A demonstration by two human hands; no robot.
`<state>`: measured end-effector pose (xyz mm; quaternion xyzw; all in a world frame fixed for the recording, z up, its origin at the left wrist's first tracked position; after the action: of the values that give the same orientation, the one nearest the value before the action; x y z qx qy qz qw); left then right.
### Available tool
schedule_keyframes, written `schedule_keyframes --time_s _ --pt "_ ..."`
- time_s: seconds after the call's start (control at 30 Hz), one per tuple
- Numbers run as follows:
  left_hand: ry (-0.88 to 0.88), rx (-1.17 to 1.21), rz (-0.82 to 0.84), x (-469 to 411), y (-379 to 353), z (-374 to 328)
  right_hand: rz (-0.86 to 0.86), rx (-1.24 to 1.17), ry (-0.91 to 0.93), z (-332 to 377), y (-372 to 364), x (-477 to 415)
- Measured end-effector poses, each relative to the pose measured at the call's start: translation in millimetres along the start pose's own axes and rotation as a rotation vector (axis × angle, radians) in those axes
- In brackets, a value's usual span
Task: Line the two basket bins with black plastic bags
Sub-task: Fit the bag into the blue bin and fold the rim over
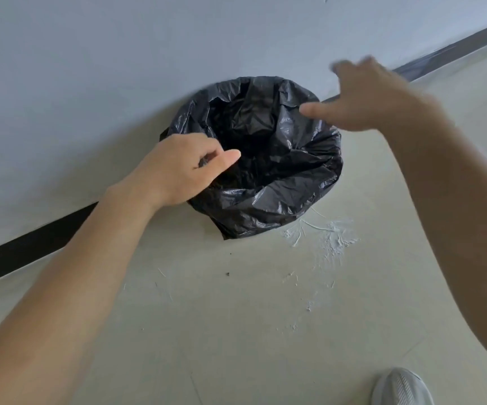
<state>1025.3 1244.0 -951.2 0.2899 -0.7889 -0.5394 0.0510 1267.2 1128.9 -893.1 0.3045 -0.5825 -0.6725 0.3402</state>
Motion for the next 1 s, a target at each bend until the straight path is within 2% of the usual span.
schedule_keyframes --time_s 0.07,0.13,0.23,0.3,0.33,0.4,0.43,0.5,0.57,0.6,0.67,0.7,0.73,0.77,0.8,0.83,0.87,0.93,1.0 --pt "-0.054 -0.159 0.044 -12.9 -12.2 -5.2 -0.13 -0.028 0.271 36.9 0.5 -5.3" --pt "0.004 -0.307 0.243 -23.2 -34.9 -1.1 -0.024 0.046 0.427 70.4 -32.6 -2.9" --pt "0.243 -0.544 0.502 -29.1 -60.6 14.1 0.31 0.388 0.327 82.3 -109.7 11.4" --pt "0.317 -0.584 0.54 -31.4 -66.7 18.5 0.462 0.475 0.216 69.8 -136.8 14.9" --pt "0.328 -0.555 0.516 -34.0 -68.0 19.4 0.495 0.441 0.193 63.5 -140.2 12.4" --pt "0.315 -0.399 0.332 -37.1 -63.7 16.0 0.447 0.213 0.214 54.5 -134.2 1.8" --pt "0.296 -0.285 0.154 -36.4 -55.7 12.4 0.359 0.032 0.235 52.3 -124.8 -3.7" --pt "0.279 -0.082 -0.274 -27.5 -31.7 6.3 0.074 -0.412 0.196 46.0 -96.0 -7.9" --pt "0.305 0.058 -0.573 -16.3 -14.2 4.8 -0.304 -0.73 0.07 23.6 -70.4 -11.4" --pt "0.337 0.113 -0.637 -12.0 -11.1 4.4 -0.447 -0.83 -0.024 10.2 -62.8 -11.9" --pt "0.331 0.194 -0.66 -5.1 -10.1 -4.9 -0.558 -1.024 -0.26 -17.1 -64.6 -13.7" --pt "0.244 0.19 -0.661 -1.7 -9.6 -15.9 -0.514 -1.138 -0.401 -29.4 -73.3 -14.3" --pt "0.109 0.146 -0.663 2.2 -10.0 -29.6 -0.361 -1.283 -0.525 -36.5 -88.1 -14.6" --pt "-0.039 0.058 -0.652 7.2 -14.3 -42.6 -0.111 -1.47 -0.587 -36.8 -108.2 -14.6" --pt "-0.177 -0.062 -0.618 12.8 -23.9 -53.1 0.134 -1.645 -0.582 -30.7 -124.3 -10.8" --pt "-0.285 -0.183 -0.553 18.8 -36.5 -60.3 0.308 -1.766 -0.529 -23.1 -135.4 -5.0" --pt "-0.356 -0.276 -0.476 24.3 -48.4 -63.9 0.404 -1.849 -0.483 -17.8 -143.6 0.4" --pt "-0.402 -0.388 -0.373 34.5 -68.3 -61.4 0.413 -1.889 -0.489 -16.5 -152.5 1.8" --pt "-0.397 -0.441 -0.376 37.6 -72.4 -58.1 0.314 -1.869 -0.55 -21.2 -151.9 -3.0"
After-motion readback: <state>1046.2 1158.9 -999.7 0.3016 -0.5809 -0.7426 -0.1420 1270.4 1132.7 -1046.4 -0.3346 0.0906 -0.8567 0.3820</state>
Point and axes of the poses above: each hand's wrist, its own x-axis away from the middle knuckle, its own y-axis out of the back of the hand, z = x × y, the point moved 4 cm from there along -x, towards the middle knuckle, and after that the axes turned 5 degrees about -z, right-handed, at the moved point
